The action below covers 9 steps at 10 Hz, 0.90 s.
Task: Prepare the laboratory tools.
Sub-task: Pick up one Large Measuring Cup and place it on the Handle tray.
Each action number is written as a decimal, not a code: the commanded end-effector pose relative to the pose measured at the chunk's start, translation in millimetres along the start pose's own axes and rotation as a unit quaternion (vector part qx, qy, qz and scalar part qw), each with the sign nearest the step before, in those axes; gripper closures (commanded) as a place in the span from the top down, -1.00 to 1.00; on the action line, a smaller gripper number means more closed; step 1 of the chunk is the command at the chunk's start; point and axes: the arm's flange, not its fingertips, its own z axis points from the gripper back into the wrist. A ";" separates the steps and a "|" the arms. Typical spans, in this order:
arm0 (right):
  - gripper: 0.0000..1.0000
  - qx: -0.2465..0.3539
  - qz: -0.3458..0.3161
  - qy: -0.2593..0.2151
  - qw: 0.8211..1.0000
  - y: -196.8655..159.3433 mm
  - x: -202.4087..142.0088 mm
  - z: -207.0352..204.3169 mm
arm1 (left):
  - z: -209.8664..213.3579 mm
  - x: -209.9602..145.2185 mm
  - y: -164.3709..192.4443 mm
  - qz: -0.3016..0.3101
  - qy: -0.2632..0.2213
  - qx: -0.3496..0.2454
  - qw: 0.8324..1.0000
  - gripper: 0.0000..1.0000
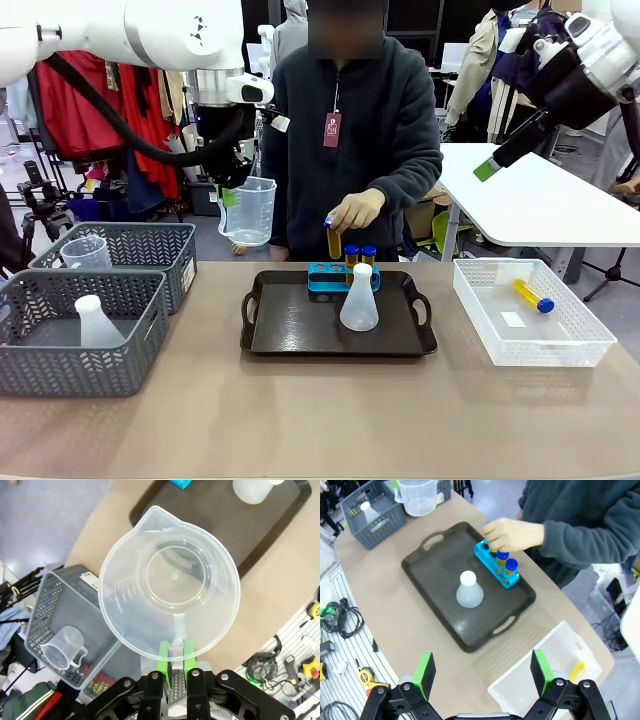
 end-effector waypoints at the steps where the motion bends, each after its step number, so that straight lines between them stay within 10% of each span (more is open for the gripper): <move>1: 1.00 0.001 0.001 -0.003 1.000 -0.3 0.3 0.8 | 11.5 -12.7 9.7 0.003 -0.010 0.000 1.000 -1.00; 9: 1.00 0.001 0.001 -0.003 1.000 -0.3 0.3 0.8 | 45.9 -36.7 32.2 0.072 -0.031 0.042 0.996 -1.00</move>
